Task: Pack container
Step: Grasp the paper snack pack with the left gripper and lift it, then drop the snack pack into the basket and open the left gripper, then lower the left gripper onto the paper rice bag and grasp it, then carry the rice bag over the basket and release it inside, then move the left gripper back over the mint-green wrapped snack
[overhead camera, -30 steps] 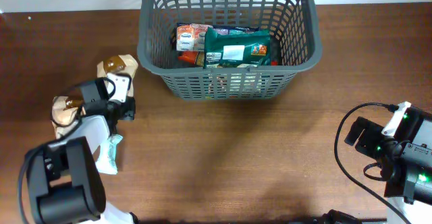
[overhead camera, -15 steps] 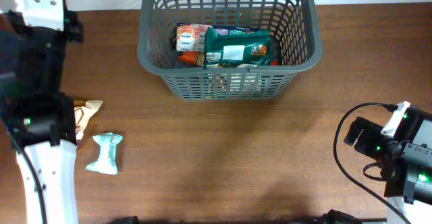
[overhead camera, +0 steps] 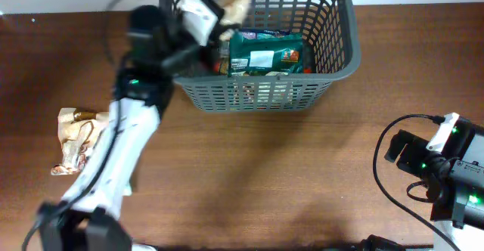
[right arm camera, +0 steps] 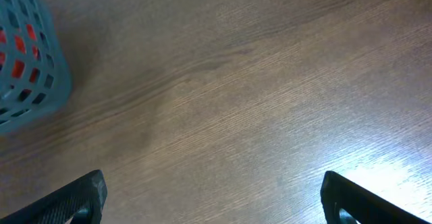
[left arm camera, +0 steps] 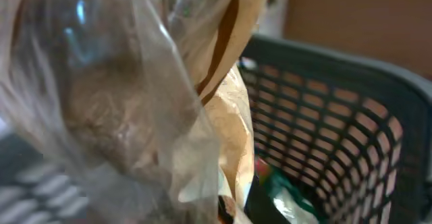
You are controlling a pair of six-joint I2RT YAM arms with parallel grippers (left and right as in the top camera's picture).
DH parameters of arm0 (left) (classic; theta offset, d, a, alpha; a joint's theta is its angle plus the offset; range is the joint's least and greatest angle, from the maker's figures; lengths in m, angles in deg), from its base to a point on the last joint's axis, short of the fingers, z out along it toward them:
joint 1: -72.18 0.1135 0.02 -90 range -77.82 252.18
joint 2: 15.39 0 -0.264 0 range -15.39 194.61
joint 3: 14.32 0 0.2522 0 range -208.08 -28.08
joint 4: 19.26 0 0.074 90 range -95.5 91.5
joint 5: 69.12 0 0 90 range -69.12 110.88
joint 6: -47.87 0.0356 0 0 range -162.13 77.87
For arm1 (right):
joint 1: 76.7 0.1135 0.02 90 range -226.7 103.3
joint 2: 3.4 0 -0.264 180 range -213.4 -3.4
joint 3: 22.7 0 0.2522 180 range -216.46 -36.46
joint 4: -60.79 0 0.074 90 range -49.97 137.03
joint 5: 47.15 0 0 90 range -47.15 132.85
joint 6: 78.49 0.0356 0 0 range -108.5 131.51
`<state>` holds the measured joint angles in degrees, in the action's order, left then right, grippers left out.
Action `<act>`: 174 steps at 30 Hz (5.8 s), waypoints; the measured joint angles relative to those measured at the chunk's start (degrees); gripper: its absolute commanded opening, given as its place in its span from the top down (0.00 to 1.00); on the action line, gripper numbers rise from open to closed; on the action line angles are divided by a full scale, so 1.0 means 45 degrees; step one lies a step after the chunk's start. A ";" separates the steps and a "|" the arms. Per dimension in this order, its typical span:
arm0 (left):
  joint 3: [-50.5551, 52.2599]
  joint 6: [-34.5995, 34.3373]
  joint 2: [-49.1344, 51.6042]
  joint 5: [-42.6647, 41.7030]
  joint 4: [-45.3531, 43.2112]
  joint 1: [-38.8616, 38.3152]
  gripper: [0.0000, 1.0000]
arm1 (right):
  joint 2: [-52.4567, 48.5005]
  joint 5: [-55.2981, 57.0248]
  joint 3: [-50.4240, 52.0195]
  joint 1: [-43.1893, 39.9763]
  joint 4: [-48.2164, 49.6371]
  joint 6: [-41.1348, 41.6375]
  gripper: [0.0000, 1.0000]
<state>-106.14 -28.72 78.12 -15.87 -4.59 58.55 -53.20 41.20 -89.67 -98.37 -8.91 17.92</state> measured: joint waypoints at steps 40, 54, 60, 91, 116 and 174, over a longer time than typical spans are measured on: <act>-0.0087 0.3900 0.1258 0.5950 0.9651 0.9680 0.07 | 0.0000 -0.0325 0.0000 0.0000 -0.0005 -0.0044 0.01; 0.0981 0.6620 0.3818 0.7461 0.9442 1.0754 0.06 | 0.0000 -0.0330 0.0000 0.0000 -0.0010 -0.0097 0.01; 0.0957 0.6941 0.4381 0.7563 0.8898 1.1283 0.29 | 0.0000 -0.0330 0.0000 0.0000 -0.0155 -0.0097 0.01; -0.9996 0.2754 0.4945 0.1491 0.4430 0.6645 0.99 | 0.0000 -0.0481 0.0000 0.0000 -0.0466 -0.0097 0.01; -1.1400 0.6431 0.6960 0.5105 1.3464 -0.1297 0.99 | 0.0000 -0.0670 0.0000 0.0000 -0.0534 -0.0107 0.01; -0.3483 -0.0267 -0.5625 0.7742 1.9317 0.7354 0.27 | -0.0971 -0.1093 0.0000 0.0000 0.0277 -0.0097 0.01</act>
<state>-121.81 -29.92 52.81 18.97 82.33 91.65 -57.57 36.28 -89.67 -98.37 -7.67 17.48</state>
